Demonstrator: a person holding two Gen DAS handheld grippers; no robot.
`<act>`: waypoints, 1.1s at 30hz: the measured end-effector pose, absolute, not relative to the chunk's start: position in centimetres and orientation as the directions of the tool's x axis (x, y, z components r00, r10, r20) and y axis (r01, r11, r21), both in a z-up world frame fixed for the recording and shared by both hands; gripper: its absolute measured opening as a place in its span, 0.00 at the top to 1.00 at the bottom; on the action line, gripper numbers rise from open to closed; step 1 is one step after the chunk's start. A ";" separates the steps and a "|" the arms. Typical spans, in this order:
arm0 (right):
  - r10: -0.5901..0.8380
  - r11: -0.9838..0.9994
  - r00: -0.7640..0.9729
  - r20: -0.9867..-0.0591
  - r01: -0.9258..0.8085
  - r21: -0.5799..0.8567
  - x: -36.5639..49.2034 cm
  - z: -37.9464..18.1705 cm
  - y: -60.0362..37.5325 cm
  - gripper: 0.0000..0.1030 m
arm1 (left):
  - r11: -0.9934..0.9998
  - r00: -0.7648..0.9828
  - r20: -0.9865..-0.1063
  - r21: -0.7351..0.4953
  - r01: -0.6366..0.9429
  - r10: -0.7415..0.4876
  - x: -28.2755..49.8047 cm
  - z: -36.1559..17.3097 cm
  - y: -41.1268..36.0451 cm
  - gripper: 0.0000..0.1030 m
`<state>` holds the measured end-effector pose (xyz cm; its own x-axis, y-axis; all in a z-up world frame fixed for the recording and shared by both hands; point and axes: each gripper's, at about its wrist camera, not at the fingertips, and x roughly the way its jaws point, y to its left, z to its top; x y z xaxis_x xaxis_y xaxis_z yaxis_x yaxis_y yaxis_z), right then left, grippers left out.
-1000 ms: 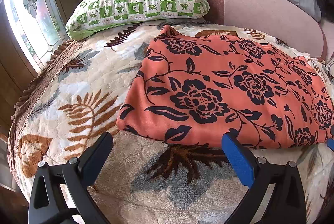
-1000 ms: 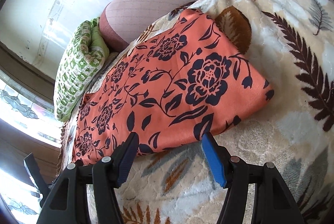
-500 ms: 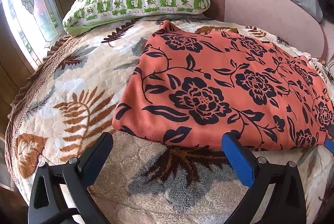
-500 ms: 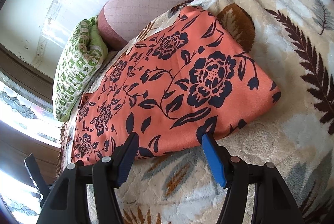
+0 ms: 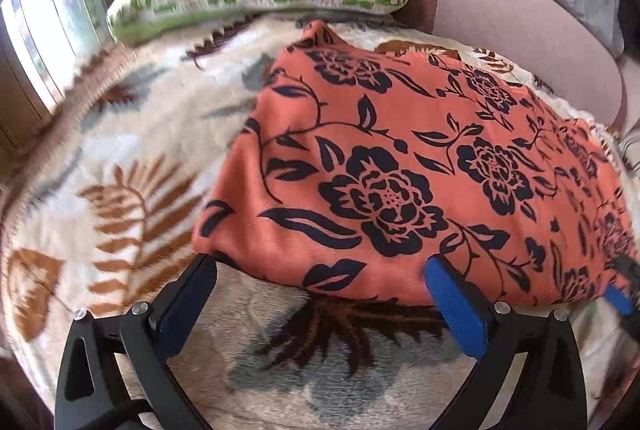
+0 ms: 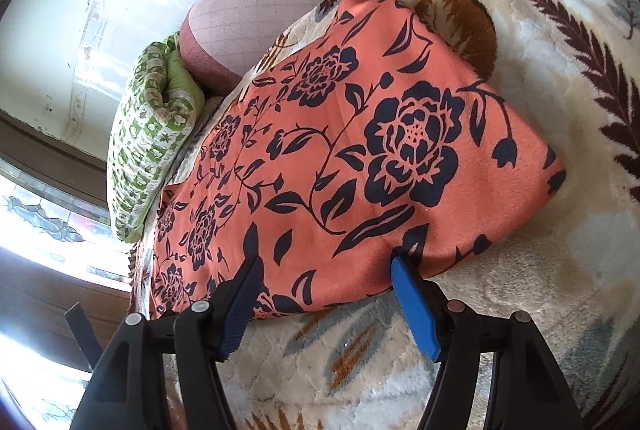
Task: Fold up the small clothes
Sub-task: 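Pull back both tools from the folded shirt, then grasp the folded shirt's edge with both grippers and lift it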
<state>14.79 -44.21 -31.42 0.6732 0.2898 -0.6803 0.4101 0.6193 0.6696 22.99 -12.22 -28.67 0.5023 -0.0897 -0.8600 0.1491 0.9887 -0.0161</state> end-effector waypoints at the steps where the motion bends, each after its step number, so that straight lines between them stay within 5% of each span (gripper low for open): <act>1: 0.298 0.608 0.675 -0.675 0.411 0.679 14.8 -31.6 -44.4 0.31 | 0.989 0.488 -0.866 -0.038 0.145 -0.104 23.2 -28.8 -12.0 0.00; 10: 0.440 0.336 0.688 -0.577 0.470 0.816 12.5 -34.3 -45.4 0.30 | 0.983 0.432 -0.884 -0.147 0.109 -0.180 25.0 -29.7 -11.4 0.00; 17: 0.355 0.342 0.727 -0.588 0.484 0.805 13.7 -34.3 -47.1 0.31 | 0.979 0.423 -0.883 -0.187 0.082 -0.204 25.9 -29.7 -11.0 0.00; 25: 0.287 0.309 0.805 -0.519 0.434 0.846 15.4 -34.9 -49.4 0.31 | 0.971 0.449 -0.865 -0.237 0.025 -0.223 25.2 -29.1 -9.2 0.22; 28: 0.254 0.363 0.801 -0.543 0.441 0.821 15.7 -34.8 -49.5 0.45 | 0.956 0.446 -0.857 -0.292 -0.005 -0.259 24.6 -29.0 -8.1 0.32; 30: 0.238 0.384 0.777 -0.583 0.476 0.791 15.9 -35.2 -49.5 0.71 | 0.925 0.429 -0.842 -0.378 -0.037 -0.327 23.9 -29.1 -6.9 0.35; 33: 0.244 0.352 0.781 -0.575 0.480 0.803 15.8 -35.5 -49.6 0.72 | 0.871 0.394 -0.813 -0.488 -0.060 -0.429 22.9 -29.4 -5.9 0.35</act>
<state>15.82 -49.58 -35.45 0.7811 0.2444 -0.5745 0.4804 0.3524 0.8031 22.87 -5.92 -29.38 0.3944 -0.4286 -0.8129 -0.0597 0.8707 -0.4881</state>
